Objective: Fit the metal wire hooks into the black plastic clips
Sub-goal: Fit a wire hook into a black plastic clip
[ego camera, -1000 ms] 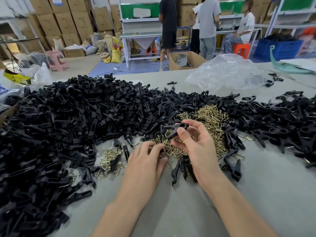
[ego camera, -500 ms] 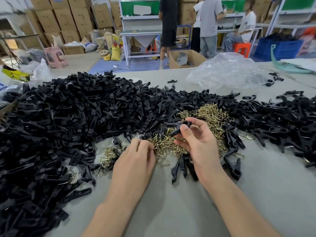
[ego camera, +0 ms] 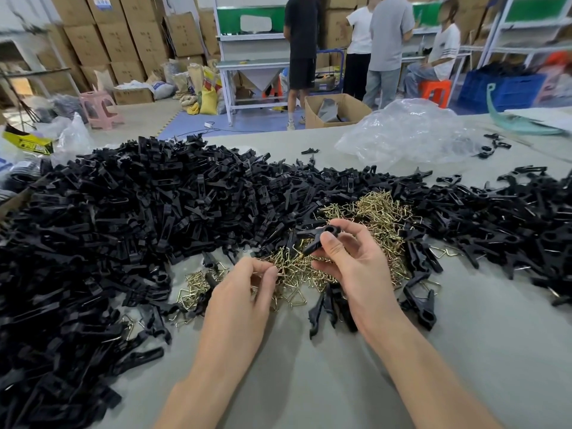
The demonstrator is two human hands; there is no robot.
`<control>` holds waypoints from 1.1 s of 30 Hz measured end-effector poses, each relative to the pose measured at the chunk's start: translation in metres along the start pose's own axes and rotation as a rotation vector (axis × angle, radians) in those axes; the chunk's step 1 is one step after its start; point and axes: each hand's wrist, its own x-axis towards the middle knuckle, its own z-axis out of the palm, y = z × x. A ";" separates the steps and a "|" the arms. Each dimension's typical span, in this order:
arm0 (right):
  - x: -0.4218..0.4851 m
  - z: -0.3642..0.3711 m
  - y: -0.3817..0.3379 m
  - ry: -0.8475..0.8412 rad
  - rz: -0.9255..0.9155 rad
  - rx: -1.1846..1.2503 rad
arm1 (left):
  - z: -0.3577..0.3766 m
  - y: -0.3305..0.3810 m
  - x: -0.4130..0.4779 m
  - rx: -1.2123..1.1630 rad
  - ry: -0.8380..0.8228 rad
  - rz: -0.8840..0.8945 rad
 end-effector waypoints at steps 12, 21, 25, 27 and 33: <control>0.000 0.000 0.005 -0.064 0.023 -0.016 | -0.007 0.010 0.002 -0.059 0.067 -0.011; -0.007 0.004 0.006 -0.269 0.003 -0.009 | -0.005 0.027 0.007 -0.831 0.024 -0.481; -0.009 0.005 0.004 -0.302 -0.023 -0.062 | -0.007 0.027 0.012 -0.975 0.040 -0.562; -0.010 0.006 0.004 -0.289 -0.030 -0.064 | -0.010 0.026 0.013 -0.995 0.049 -0.549; -0.013 0.011 0.002 -0.321 -0.072 -0.158 | -0.008 0.027 0.010 -0.930 0.037 -0.586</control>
